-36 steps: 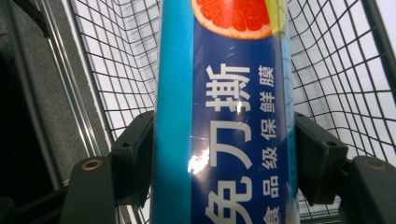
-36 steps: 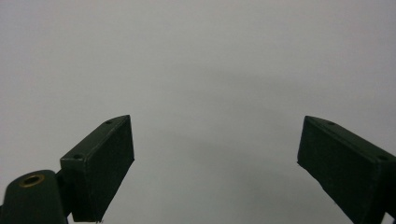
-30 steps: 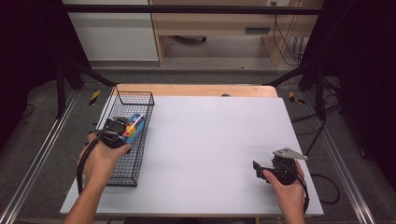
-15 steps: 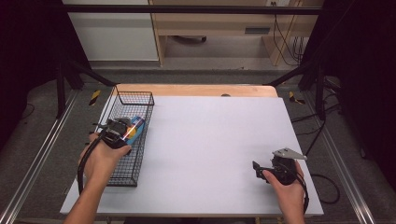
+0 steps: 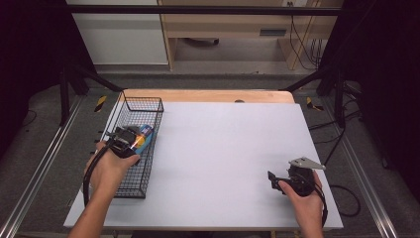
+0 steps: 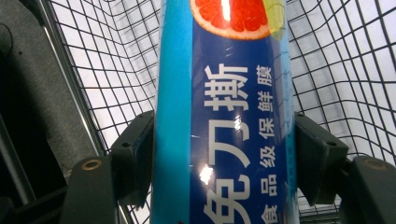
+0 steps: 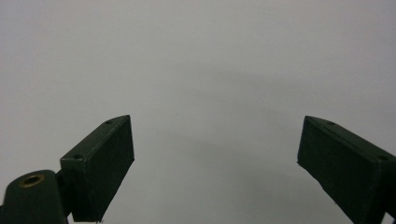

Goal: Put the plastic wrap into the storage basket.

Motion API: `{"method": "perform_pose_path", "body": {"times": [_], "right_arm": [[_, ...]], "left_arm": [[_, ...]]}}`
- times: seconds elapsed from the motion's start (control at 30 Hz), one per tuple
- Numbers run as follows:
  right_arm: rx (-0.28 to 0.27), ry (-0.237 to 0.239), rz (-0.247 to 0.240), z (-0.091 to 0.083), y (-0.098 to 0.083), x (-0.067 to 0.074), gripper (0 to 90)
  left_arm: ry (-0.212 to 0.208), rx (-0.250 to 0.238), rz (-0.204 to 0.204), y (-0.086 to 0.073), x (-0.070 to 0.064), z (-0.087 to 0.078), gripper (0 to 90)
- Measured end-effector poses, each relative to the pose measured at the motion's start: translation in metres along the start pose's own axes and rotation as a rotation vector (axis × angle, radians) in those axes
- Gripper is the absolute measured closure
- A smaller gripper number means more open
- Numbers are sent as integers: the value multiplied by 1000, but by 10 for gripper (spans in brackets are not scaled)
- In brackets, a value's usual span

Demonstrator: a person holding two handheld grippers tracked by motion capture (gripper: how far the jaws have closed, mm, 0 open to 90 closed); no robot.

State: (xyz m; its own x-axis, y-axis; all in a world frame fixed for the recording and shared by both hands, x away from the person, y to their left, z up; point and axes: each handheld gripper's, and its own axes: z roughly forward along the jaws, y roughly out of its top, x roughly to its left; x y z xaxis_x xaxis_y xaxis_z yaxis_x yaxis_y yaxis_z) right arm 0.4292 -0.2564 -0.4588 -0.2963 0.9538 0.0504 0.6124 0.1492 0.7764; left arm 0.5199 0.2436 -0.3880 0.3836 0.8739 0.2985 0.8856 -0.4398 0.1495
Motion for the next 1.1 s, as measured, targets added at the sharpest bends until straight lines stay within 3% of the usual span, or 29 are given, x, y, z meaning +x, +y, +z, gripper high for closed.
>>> {"method": "perform_pose_path", "body": {"times": [0.37, 0.47, 0.63, 0.73, 0.77, 0.83, 0.93, 0.97, 1.0, 1.07, 1.1], "right_arm": [[-2, -1, -1, 0, 0, 0, 109], [-3, 0, -1, 0, 0, 0, 109], [-5, 1, -1, 0, 0, 1, 108], [-4, 1, 3, 0, 0, 1, 108], [-4, 1, 3, 0, 0, 1, 108], [-2, 0, 2, 0, 0, 1, 106], [-6, -2, -8, 0, 1, 1, 100], [-9, -1, -9, 0, 1, 1, 95], [-9, -1, -9, 0, 1, 1, 95], [-16, -2, -13, 0, 1, 2, 89], [-16, -2, -13, 0, 1, 2, 89]], "left_arm": [[4, -1, 3, 0, -1, 0, 315], [0, -34, -6, -2, -1, -3, 297], [-4, -122, -11, -9, -1, -17, 238], [-5, -223, -28, -15, 1, -29, 156], [-5, -223, -28, -15, 1, -29, 143], [-34, -296, -58, -17, 3, -38, 136], [-43, -370, -62, -19, 2, -51, 85], [-68, -421, -65, -20, -1, -56, 81], [-68, -421, -65, -20, -1, -56, 72], [-81, -486, -54, -20, -8, -64, 60], [-81, -486, -54, -20, -8, -64, 60]]}}
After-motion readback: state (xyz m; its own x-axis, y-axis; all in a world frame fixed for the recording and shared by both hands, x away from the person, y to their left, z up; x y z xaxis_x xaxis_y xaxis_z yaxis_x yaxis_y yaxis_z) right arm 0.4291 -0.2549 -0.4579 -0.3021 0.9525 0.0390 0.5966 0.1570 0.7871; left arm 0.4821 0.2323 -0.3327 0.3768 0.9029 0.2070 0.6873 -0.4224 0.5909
